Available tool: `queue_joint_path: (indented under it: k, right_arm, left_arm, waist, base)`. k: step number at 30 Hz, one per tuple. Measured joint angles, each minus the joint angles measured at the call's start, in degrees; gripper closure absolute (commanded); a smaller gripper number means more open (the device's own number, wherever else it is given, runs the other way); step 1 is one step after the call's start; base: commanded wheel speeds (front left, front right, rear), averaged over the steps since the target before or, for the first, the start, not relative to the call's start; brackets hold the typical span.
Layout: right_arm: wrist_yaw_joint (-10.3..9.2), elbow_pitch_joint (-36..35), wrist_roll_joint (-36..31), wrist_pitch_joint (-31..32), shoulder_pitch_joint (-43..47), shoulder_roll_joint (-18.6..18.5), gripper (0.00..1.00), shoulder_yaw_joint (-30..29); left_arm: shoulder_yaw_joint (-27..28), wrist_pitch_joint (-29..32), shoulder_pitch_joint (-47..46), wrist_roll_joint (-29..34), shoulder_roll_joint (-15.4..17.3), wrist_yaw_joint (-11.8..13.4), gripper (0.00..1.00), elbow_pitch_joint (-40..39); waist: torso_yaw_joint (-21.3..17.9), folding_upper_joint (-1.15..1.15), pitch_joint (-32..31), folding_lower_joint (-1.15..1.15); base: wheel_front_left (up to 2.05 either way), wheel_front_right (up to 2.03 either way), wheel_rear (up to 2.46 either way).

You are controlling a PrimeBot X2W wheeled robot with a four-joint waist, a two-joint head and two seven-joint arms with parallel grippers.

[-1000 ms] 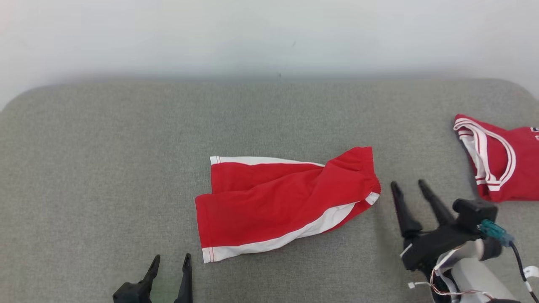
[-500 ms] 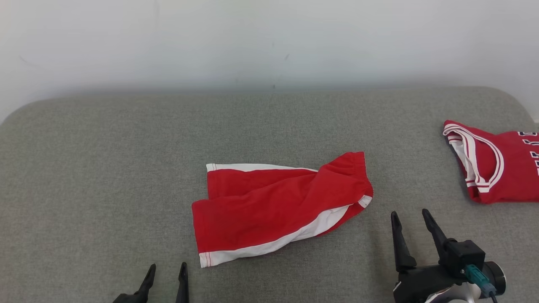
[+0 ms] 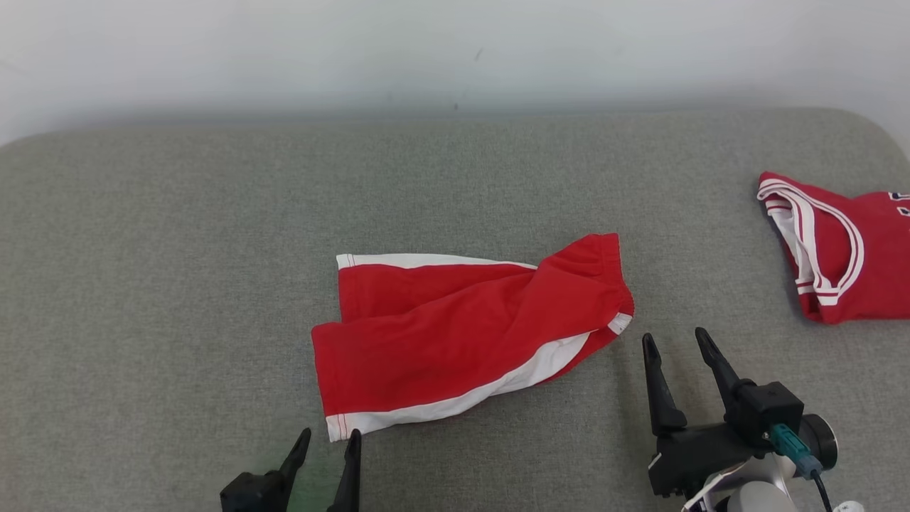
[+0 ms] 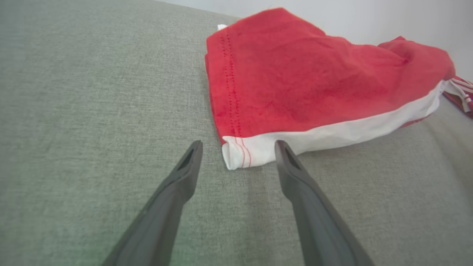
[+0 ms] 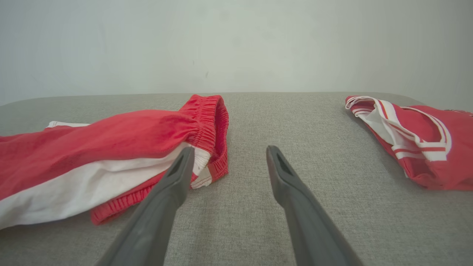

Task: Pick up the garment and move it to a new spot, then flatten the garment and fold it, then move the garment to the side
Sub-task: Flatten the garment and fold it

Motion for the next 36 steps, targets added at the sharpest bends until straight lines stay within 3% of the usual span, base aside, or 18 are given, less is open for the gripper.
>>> queue_joint_path:
  k: [8,9,12,28,30,32,33,34,36]
  right_arm:
    - [0.00,0.22,0.20,0.00,-1.38,-0.19,0.00,1.00]
    - [0.00,0.22,0.29,0.00,-1.66,-0.21,0.00,1.07]
    - [0.00,0.19,0.30,0.00,-1.90,-0.16,0.00,1.21]
    - [0.00,3.79,4.89,0.00,-5.39,-0.26,0.00,3.69]
    - [0.00,4.28,5.23,-0.01,-6.06,-0.35,0.04,3.61]
    - [0.00,5.13,5.77,-0.01,-6.69,-0.55,0.35,3.72]
    - [0.00,6.19,6.22,-0.03,-7.14,-0.79,0.58,4.04]
    - [0.00,6.50,6.34,-0.10,-7.34,-0.88,0.65,4.15]
    - [0.00,6.78,6.75,-0.12,-7.83,-0.94,1.00,4.44]
  left_arm:
    - [-1.22,0.00,-1.68,-0.71,0.00,-0.22,0.00,1.46]
    - [-1.25,0.00,-1.86,-0.71,0.00,-0.22,0.33,1.44]
    - [-1.38,0.00,-1.98,-0.70,-0.01,-0.24,1.00,1.48]
    - [-0.68,0.00,-3.89,0.27,-0.02,-0.59,1.00,1.32]
    - [-0.69,-0.01,-4.10,0.34,-0.02,-0.59,1.00,1.22]
    - [-0.87,-0.01,-4.40,0.42,-0.04,-0.60,1.00,1.10]
    - [-0.90,-0.01,-4.89,0.42,-0.05,-0.63,1.00,1.02]
    - [-0.90,-0.01,-5.19,0.42,-0.04,-0.63,1.00,0.93]
    - [-0.91,-0.01,-5.34,0.43,-0.05,-0.64,1.00,0.80]
  waist:
    - [-0.43,0.00,1.98,0.00]
    - [-0.49,0.00,2.23,0.00]
    - [-0.61,0.00,2.87,0.00]
    - [0.86,0.00,5.53,0.00]
    - [1.16,0.00,5.94,0.00]
    - [1.55,0.00,6.36,0.00]
    - [2.02,0.00,6.77,0.00]
    - [2.23,0.00,6.97,0.00]
    - [2.60,0.00,7.36,0.00]
  base:
    - [0.00,0.00,0.00]
    - [0.00,0.00,0.00]
    - [0.00,0.00,0.00]
    - [0.00,0.00,0.00]
    - [0.00,0.00,0.00]
    - [0.00,0.00,0.00]
    - [0.00,0.00,0.00]
    - [0.00,0.00,0.00]
    - [0.00,0.00,0.00]
